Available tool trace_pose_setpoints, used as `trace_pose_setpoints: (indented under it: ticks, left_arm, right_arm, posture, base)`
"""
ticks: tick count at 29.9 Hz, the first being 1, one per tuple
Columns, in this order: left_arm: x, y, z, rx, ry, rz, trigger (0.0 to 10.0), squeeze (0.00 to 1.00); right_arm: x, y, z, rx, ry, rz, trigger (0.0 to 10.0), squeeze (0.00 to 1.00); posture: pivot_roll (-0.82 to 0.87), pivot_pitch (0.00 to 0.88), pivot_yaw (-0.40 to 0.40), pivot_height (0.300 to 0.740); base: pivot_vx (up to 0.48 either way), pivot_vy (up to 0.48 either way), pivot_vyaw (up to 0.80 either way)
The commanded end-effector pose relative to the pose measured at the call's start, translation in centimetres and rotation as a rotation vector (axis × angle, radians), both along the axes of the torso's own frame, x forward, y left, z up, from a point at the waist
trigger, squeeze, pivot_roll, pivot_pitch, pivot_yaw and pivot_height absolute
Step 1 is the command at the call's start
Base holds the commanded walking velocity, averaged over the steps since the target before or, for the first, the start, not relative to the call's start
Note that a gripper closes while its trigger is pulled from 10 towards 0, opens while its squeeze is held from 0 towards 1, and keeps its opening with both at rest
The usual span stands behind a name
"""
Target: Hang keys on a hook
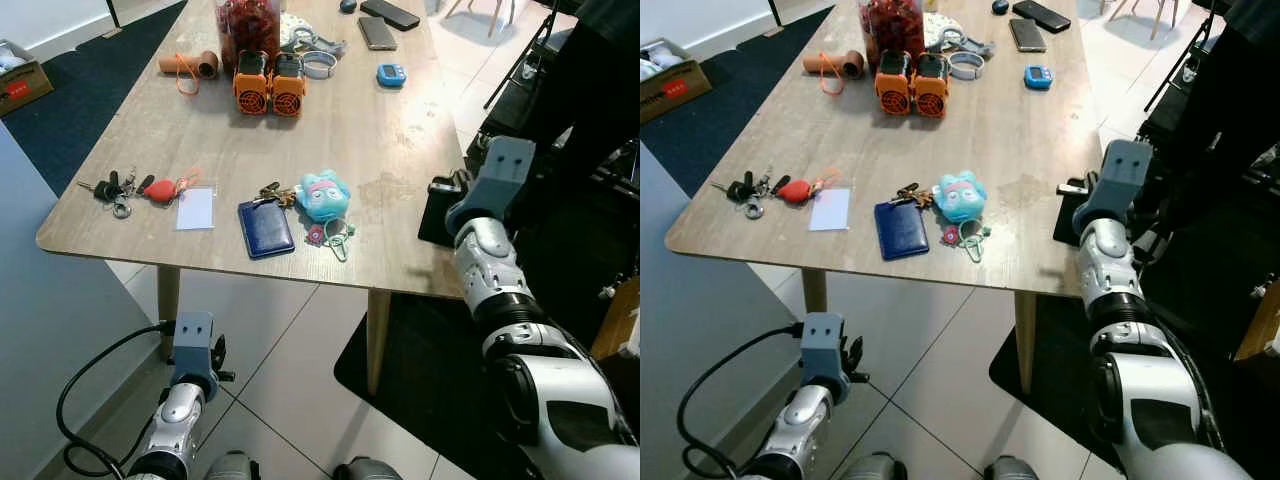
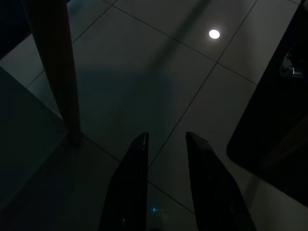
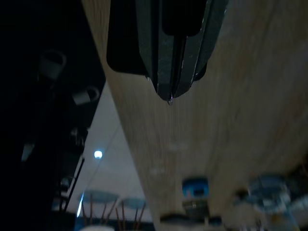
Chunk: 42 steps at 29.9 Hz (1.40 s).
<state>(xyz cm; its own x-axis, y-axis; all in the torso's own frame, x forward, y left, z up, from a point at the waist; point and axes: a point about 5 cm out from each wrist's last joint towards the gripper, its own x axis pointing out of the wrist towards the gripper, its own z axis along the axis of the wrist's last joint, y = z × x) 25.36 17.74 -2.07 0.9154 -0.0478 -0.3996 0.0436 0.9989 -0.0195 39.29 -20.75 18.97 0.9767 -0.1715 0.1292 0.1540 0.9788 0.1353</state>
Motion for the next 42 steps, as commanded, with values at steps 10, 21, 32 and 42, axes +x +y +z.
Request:
trace_pose_setpoints:
  ticks: [10,21,32,42]
  left_arm:
    - [-0.1,-0.4,-0.4,-0.007,0.029,-0.009,10.0,0.0]
    - [0.5,-0.6,-0.1,-0.012,0.022,-0.009,10.0,0.0]
    - [0.5,-0.7,-0.1,-0.016,0.022,-0.011,10.0,0.0]
    - [0.5,-0.7,-0.1,-0.014,0.024,-0.011,10.0,0.0]
  right_arm:
    - [-0.1,-1.2,4.2,0.025,-0.132,-0.03,0.0,0.0]
    - [-0.6,-2.8,8.2,0.075,-0.257,-0.085,0.0,0.0]
    - [-0.9,-3.7,8.9,0.1,-0.275,-0.11,0.5,0.0]
    - [-1.0,-4.2,8.5,0.102,-0.253,-0.131,4.6,0.0]
  posture:
    - [0.08,0.12,-0.059,0.74]
    - [0.08,0.103,-0.056,0.74]
    - [0.08,0.099,-0.053,0.74]
    - [0.08,0.101,-0.053,0.74]
  base:
    - [0.0,0.0,0.0]
    - [0.0,0.0,0.0]
    - [0.0,0.0,0.0]
    - [0.0,0.0,0.0]
